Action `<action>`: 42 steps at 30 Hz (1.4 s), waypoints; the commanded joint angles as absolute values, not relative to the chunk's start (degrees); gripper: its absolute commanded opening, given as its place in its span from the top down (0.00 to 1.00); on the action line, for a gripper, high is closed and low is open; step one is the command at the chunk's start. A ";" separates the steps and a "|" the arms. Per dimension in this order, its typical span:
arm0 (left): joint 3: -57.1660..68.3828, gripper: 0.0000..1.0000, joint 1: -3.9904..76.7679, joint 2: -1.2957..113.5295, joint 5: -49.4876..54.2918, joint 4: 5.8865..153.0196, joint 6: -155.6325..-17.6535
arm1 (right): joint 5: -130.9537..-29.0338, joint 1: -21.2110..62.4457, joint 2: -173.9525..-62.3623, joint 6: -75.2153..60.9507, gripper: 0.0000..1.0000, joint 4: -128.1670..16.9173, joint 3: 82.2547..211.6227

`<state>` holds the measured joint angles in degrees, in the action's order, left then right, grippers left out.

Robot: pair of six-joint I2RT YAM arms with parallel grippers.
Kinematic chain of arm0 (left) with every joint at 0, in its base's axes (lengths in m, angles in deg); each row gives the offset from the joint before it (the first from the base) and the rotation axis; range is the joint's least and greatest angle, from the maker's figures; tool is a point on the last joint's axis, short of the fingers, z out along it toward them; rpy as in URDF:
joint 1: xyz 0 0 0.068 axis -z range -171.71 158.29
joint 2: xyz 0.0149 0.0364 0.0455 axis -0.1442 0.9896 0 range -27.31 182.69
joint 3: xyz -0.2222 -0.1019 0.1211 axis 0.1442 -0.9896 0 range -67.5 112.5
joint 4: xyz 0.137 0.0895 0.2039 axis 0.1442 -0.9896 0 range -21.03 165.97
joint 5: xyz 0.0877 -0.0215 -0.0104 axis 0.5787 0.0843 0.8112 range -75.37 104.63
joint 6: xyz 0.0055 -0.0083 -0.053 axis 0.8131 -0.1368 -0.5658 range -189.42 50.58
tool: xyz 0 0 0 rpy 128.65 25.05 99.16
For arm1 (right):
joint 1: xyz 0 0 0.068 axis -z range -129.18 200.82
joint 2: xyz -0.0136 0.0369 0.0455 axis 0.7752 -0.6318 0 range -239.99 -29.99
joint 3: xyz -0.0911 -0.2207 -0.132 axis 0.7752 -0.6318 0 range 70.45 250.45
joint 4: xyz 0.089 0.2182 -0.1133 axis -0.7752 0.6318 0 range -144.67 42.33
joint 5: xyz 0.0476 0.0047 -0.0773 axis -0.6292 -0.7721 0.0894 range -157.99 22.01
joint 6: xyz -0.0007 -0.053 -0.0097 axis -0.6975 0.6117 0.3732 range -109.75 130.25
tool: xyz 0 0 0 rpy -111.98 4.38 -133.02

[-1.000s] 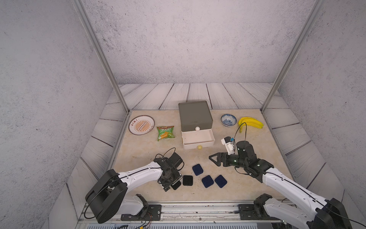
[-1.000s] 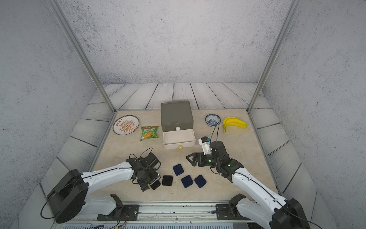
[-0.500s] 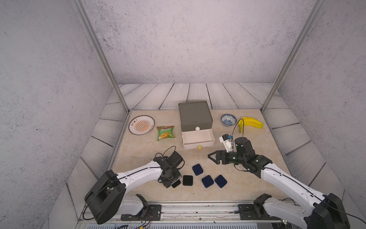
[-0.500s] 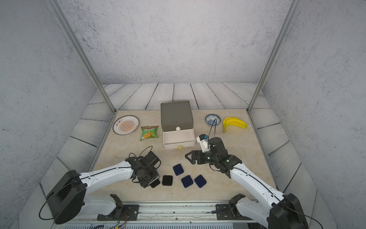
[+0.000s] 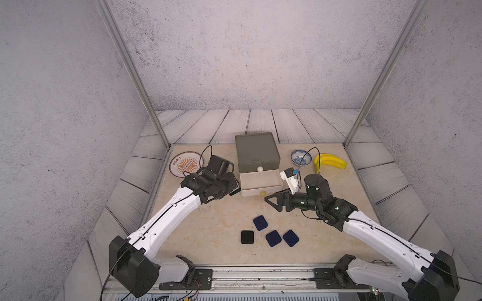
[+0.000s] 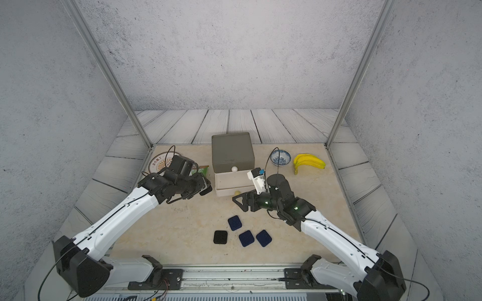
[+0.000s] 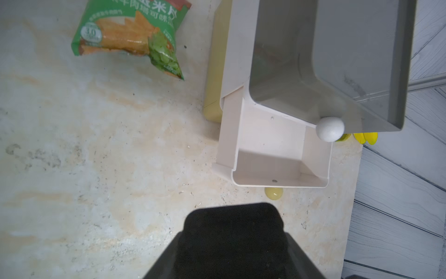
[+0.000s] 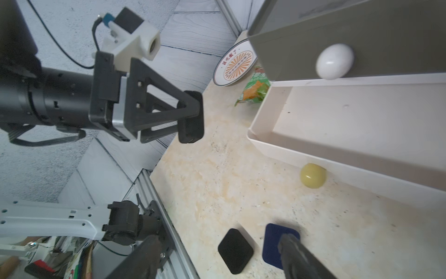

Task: Place the brooch boxes into the drawer by color
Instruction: Pick up the brooch box from the center of the board.

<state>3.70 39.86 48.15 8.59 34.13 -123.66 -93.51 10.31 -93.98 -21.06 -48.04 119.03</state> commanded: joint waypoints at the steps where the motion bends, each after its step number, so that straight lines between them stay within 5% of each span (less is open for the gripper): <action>1: 4.22 0.55 39.38 48.60 4.64 31.56 -118.78 | -90.60 6.64 -98.05 -22.91 0.21 -52.08 122.18; 10: 1.67 0.54 38.61 44.74 0.25 32.63 -117.62 | -87.12 1.60 -108.91 -27.47 0.36 -62.96 126.26; 29: 0.71 0.55 38.35 42.20 -2.15 32.81 -117.15 | -84.90 -0.98 -115.51 -27.92 0.45 -63.95 132.42; 42: -1.58 0.55 38.35 40.58 -3.38 34.40 -118.39 | -85.79 -1.10 -116.39 -29.93 0.72 -66.26 131.53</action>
